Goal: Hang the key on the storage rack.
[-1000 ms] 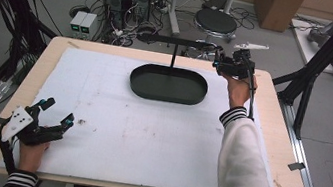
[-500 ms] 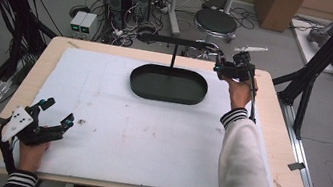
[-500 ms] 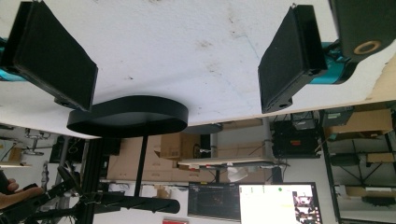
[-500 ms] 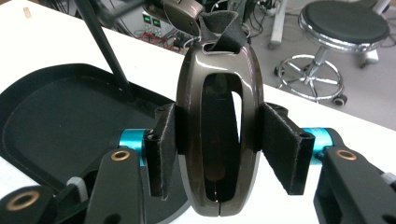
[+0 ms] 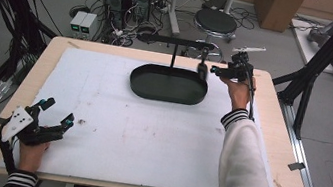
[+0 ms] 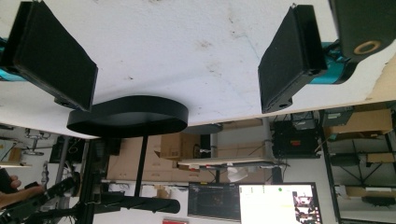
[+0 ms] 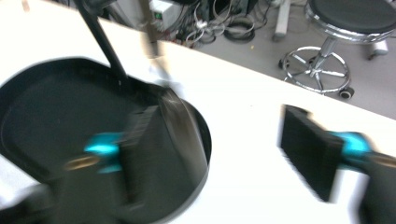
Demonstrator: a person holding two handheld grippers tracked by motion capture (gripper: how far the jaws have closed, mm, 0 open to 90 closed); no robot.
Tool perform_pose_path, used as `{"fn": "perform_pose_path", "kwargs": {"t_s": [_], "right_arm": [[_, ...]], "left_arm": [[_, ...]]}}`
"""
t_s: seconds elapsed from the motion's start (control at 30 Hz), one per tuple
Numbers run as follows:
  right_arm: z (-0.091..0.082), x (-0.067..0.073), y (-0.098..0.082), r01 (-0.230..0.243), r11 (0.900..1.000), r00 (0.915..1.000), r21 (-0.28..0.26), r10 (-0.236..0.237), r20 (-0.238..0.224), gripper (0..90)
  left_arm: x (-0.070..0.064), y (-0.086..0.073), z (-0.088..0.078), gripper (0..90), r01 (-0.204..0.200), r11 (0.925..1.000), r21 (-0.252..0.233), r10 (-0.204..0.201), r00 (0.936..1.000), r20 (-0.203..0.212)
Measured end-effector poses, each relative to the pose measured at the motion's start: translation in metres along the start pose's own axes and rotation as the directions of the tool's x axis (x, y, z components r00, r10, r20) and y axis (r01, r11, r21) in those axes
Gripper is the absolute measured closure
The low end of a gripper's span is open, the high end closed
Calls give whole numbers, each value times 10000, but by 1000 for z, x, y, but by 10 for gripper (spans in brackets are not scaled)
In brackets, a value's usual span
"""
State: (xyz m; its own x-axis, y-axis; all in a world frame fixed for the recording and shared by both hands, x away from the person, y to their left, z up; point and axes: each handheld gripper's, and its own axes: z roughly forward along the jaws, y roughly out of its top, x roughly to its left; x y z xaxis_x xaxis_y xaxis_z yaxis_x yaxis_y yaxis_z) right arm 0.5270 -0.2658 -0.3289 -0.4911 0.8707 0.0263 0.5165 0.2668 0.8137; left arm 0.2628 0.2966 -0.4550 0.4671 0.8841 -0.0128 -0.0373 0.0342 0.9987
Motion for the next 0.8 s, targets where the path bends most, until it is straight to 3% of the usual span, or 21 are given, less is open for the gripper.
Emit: {"fn": "perform_pose_path", "kwargs": {"t_s": [0.03, 0.1, 0.23, 0.33, 0.37, 0.43, 0.53, 0.63, 0.8], "right_arm": [[0, 0, 0, 0, 10000, 10000, 0, 0, 0, 140], [-8, 3, 2, 10, 9995, 10000, -304, -9, 36, 3], [-20, 4, 4, -231, 9969, 9992, -753, 206, -341, 3], [-36, 10, 8, -68, 9943, 9982, -1062, 4, -595, 4], [-52, 16, 5, 154, 9856, 9957, -1686, -305, -872, 4], [-57, 18, 2, 278, 9797, 9942, -1985, -476, -961, 4], [-78, 24, -16, 570, 9702, 9848, -2355, -934, -1467, 4], [-98, 28, -43, 774, 9567, 9791, -2805, -1261, -1598, 4], [-118, 34, -96, 667, 9447, 9719, -3211, -1344, -1933, 4]], "left_arm": [[0, 0, 0, 124, 0, 10000, 0, 0, 10000, 0], [0, 0, 0, 124, -18, 10000, 11, 18, 10000, 1], [0, 0, 0, 124, 23, 10000, -6, -23, 10000, 3], [0, 0, 0, 124, -7, 10000, -18, 7, 10000, -2], [0, 0, 0, 124, -41, 10000, 13, 41, 10000, 0], [0, 0, 0, 124, -18, 10000, -12, 18, 10000, -12], [0, 0, 0, 124, -9, 10000, -10, 9, 10000, -2], [0, 0, 0, 124, -30, 10000, 21, 30, 10000, 6], [0, 0, 0, 124, -52, 10000, 14, 52, 10000, 19]]}}
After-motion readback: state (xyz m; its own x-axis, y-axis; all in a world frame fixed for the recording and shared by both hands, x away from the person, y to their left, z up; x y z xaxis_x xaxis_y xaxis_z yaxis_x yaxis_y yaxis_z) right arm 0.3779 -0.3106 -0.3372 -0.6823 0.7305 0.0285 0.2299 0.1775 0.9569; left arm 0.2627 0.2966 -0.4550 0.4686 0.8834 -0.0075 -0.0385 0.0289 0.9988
